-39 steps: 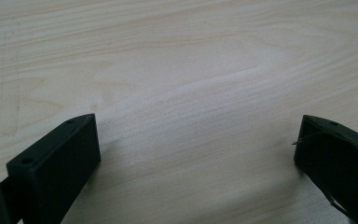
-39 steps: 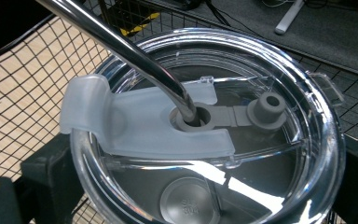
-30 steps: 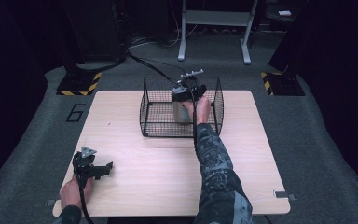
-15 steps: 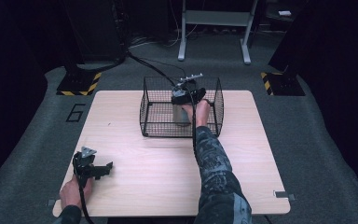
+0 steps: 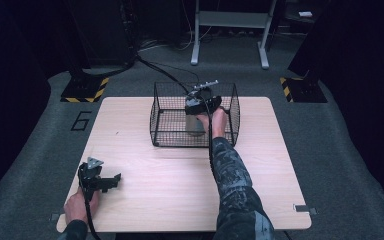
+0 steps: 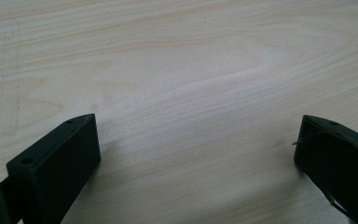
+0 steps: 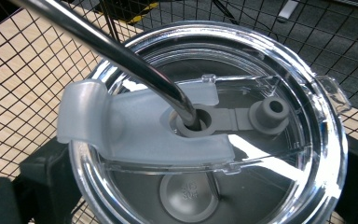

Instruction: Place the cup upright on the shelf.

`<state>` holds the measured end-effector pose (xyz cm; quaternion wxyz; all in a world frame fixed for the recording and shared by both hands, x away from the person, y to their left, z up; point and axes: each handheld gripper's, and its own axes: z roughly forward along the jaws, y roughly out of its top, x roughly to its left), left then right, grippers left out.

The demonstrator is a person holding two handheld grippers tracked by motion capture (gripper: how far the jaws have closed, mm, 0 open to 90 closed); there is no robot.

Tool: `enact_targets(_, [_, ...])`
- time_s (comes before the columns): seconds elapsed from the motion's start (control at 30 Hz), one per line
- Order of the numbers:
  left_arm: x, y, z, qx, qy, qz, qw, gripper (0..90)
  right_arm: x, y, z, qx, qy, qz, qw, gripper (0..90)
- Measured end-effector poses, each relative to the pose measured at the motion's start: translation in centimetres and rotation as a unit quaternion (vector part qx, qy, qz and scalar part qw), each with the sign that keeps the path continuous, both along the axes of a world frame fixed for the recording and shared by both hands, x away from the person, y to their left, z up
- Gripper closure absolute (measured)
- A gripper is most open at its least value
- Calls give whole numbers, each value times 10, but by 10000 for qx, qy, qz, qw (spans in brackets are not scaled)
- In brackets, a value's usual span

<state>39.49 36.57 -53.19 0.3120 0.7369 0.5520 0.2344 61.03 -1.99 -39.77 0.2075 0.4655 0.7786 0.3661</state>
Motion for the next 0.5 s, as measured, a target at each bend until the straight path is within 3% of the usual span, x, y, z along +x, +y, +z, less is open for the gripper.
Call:
enact_targets(0.2, [1,0,0,-25,-25,-15,10000,0,0,0,1,6,-15,-40,10000,34])
enact_targets(0.5, [1,0,0,-22,-17,-13,10000,0,-2,2,3,-98,238,-224,9994,0])
